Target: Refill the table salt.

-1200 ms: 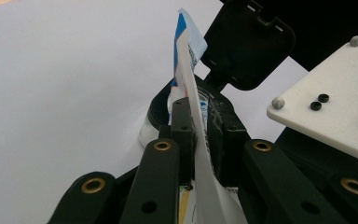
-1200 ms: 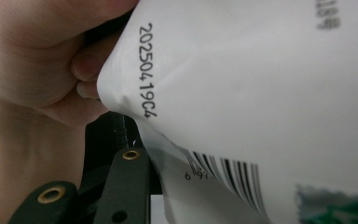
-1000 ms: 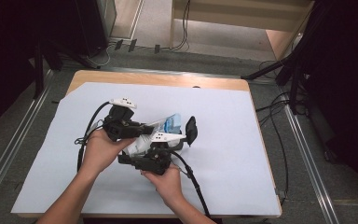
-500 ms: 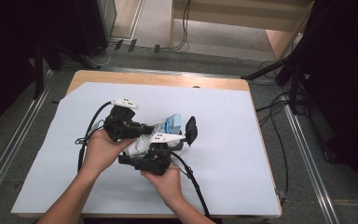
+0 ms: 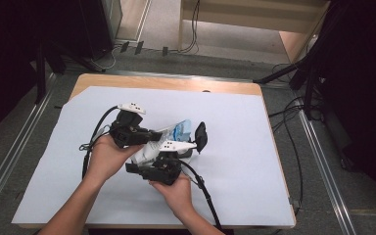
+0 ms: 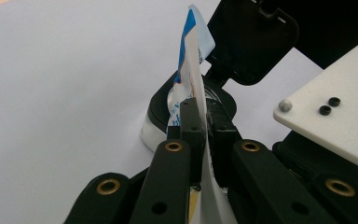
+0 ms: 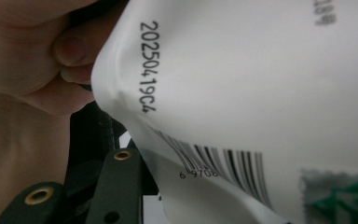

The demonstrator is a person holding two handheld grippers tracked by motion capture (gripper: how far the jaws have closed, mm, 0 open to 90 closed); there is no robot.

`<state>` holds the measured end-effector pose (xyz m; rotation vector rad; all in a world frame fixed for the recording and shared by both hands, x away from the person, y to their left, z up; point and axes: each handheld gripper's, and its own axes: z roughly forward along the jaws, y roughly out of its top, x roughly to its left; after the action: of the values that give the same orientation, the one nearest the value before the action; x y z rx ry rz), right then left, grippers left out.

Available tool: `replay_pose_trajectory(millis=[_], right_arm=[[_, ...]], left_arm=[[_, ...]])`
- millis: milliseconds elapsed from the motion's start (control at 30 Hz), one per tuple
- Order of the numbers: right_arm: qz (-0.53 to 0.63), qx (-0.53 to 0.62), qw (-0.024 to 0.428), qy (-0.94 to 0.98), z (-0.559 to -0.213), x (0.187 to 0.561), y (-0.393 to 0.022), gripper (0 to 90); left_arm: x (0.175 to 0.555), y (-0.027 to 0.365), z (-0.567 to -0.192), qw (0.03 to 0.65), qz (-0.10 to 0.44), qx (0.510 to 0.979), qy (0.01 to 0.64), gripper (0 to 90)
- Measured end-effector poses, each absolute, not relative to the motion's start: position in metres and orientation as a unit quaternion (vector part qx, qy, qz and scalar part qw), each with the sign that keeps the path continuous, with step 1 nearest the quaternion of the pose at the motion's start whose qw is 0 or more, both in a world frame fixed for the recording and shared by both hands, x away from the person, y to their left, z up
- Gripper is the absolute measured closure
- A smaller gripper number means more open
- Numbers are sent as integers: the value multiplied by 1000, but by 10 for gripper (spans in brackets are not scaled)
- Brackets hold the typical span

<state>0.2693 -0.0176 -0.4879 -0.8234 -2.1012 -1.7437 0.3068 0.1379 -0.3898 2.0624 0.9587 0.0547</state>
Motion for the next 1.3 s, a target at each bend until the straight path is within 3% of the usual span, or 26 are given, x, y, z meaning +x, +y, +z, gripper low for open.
replay_pose_trajectory(millis=[1300], right_arm=[[-611,-288,155,-720,-487,272,-16,661]], left_arm=[[309,135,-392,424,23,819,386,885]])
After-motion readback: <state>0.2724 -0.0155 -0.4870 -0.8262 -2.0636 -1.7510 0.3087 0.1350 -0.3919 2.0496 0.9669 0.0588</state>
